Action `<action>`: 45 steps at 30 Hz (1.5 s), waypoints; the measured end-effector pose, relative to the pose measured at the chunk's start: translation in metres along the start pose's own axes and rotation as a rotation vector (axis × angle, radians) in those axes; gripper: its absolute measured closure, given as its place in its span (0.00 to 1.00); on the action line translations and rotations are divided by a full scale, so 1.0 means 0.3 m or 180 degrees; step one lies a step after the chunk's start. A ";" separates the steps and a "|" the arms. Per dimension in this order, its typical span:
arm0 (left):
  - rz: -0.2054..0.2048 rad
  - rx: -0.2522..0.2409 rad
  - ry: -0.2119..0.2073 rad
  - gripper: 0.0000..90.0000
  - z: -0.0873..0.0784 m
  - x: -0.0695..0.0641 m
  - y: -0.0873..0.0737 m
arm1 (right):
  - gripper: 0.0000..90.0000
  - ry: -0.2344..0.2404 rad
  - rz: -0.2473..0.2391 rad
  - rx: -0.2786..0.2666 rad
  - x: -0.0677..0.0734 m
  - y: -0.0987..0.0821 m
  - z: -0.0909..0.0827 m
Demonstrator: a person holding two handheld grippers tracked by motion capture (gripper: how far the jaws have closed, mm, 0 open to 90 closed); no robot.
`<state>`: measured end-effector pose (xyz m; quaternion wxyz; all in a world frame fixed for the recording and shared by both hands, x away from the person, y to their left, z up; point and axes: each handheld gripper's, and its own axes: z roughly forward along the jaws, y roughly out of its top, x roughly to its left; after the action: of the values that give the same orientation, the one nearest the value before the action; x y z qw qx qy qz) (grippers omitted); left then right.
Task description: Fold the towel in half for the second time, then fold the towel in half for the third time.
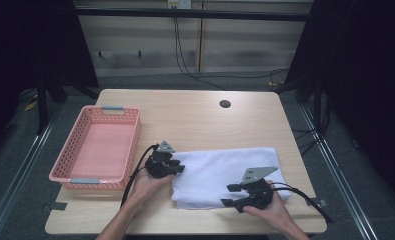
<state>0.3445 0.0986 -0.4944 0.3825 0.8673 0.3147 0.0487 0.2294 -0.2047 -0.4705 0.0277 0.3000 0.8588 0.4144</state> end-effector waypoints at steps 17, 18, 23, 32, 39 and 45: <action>-0.0276 -0.0095 -0.0121 0.75 0.044 0.070 0.049 | 0.46 0.0325 -0.0203 0.0087 0.071 0.183 0.279; -0.0272 -0.0109 -0.0111 0.75 0.043 0.066 0.051 | 0.46 0.0313 -0.0206 0.0089 0.071 0.188 0.289; -0.0333 -0.0189 -0.0089 0.69 0.020 0.081 0.069 | 0.44 0.0286 -0.0144 0.0012 0.062 0.211 0.352; -0.0478 -0.0226 0.0079 0.60 0.009 0.122 0.094 | 0.40 0.0184 -0.0244 0.0098 0.082 0.186 0.387; -0.0559 -0.0189 0.0179 0.55 0.013 0.143 0.084 | 0.43 0.0016 -0.0633 0.0184 0.124 0.167 0.379; -0.0649 -0.0179 0.0209 0.51 0.025 0.161 0.069 | 0.63 -0.0185 -0.0776 0.0121 0.131 0.153 0.371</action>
<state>0.3960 0.1115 -0.4928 0.3991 0.8177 0.4121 0.0467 0.2527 -0.0844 -0.5022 0.0971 0.2058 0.8954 0.3827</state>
